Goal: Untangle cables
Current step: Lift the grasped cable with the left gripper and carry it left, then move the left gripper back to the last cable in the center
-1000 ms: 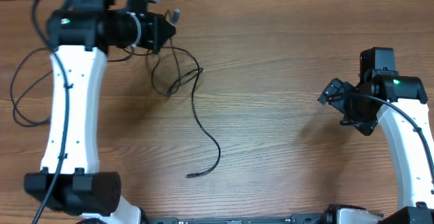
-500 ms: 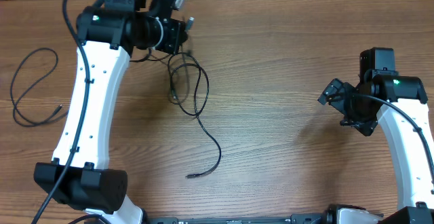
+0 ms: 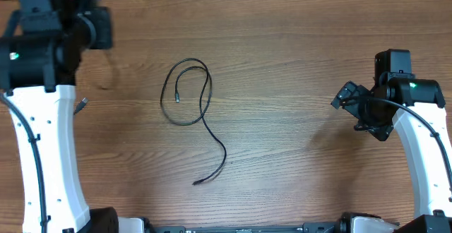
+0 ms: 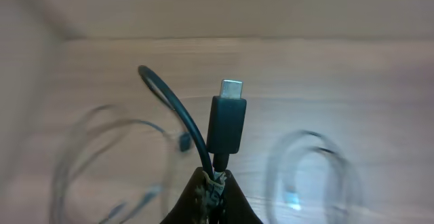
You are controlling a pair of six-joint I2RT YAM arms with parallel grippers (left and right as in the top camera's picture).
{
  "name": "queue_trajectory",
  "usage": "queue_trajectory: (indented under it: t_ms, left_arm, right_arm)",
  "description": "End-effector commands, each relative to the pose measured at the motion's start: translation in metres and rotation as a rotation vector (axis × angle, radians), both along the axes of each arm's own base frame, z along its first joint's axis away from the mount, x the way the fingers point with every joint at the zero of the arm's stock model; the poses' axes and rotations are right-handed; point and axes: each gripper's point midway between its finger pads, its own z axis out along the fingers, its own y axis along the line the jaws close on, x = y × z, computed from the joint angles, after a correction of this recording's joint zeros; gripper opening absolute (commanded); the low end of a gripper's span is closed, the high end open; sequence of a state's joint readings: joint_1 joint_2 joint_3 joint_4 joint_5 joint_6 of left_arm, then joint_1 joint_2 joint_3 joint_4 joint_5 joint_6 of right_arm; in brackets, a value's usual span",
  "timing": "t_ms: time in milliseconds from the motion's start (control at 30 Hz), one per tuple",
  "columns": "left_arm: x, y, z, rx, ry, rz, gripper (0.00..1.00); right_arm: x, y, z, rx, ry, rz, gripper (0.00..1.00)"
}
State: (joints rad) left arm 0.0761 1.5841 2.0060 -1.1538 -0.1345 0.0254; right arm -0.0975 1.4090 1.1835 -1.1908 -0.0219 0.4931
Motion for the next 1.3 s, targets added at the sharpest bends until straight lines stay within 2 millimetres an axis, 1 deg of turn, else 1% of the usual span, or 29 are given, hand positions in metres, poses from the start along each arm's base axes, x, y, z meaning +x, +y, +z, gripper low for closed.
queue_trajectory:
  t_ms: [0, 133, 233, 367, 533, 567, 667, 800, 833, 933, 967, 1000, 1067, 1133, 1233, 1267]
  left_arm:
    - [-0.003, 0.051, -0.009, 0.099, 0.030, 0.257, 0.04]
    - [0.006, 0.061, -0.022, 0.100, 0.061, 0.280, 0.04]
    - [0.013, 0.074, -0.034, 0.113, 0.086, 0.314, 0.04]
    - [0.016, 0.106, -0.053, 0.115, 0.109, 0.448, 0.04]
    - [0.009, 0.140, -0.077, 0.066, 0.150, 0.579, 0.04]
    - [0.006, 0.150, -0.084, 0.050, 0.160, 0.619, 0.04]
    - [-0.003, 0.171, -0.096, 0.023, 0.184, 0.697, 0.04]
    - [-0.019, 0.192, -0.113, -0.015, 0.227, 0.782, 0.05]
    - [-0.023, 0.197, -0.116, -0.027, 0.236, 0.808, 0.13]
    - [-0.031, 0.203, -0.122, -0.069, 0.248, 0.844, 0.66]
    - [-0.031, 0.203, -0.124, -0.095, 0.247, 0.835, 0.76]
    - [-0.029, 0.201, -0.126, -0.119, 0.245, 0.825, 0.82]
    - [-0.025, 0.195, -0.128, -0.166, 0.245, 0.796, 0.88]
    - [-0.017, 0.182, -0.132, -0.230, 0.244, 0.747, 0.91]
    - [0.002, 0.147, -0.136, -0.357, 0.247, 0.622, 0.91]
    - [0.010, 0.132, -0.136, -0.392, 0.253, 0.558, 0.91]
  right_arm:
    - [0.006, -0.002, 0.013, -0.007, -0.048, 0.001, 1.00]
    - [0.005, -0.002, 0.012, -0.007, -0.046, 0.001, 1.00]
    - [0.005, -0.002, 0.012, -0.007, -0.046, 0.001, 1.00]
    - [0.005, -0.002, 0.012, -0.007, -0.045, 0.001, 1.00]
    - [0.004, -0.001, 0.012, -0.006, -0.042, 0.001, 1.00]
    - [0.004, -0.001, 0.012, -0.006, -0.042, 0.001, 1.00]
    - [0.004, -0.001, 0.012, -0.006, -0.042, 0.001, 1.00]
    - [0.004, -0.001, 0.012, -0.006, -0.042, 0.001, 1.00]
    - [0.004, -0.001, 0.012, -0.006, -0.042, 0.001, 1.00]
    - [0.004, -0.001, 0.012, -0.006, -0.042, 0.001, 1.00]
    - [0.004, -0.001, 0.012, -0.006, -0.042, 0.001, 1.00]
    - [0.004, -0.001, 0.012, -0.006, -0.042, 0.001, 1.00]
    - [0.004, -0.001, 0.012, -0.006, -0.042, 0.001, 1.00]
    - [0.004, -0.001, 0.012, -0.006, -0.042, 0.001, 1.00]
    - [0.004, -0.001, 0.012, -0.006, -0.043, 0.001, 1.00]
    - [0.004, -0.001, 0.012, -0.006, -0.043, 0.001, 1.00]
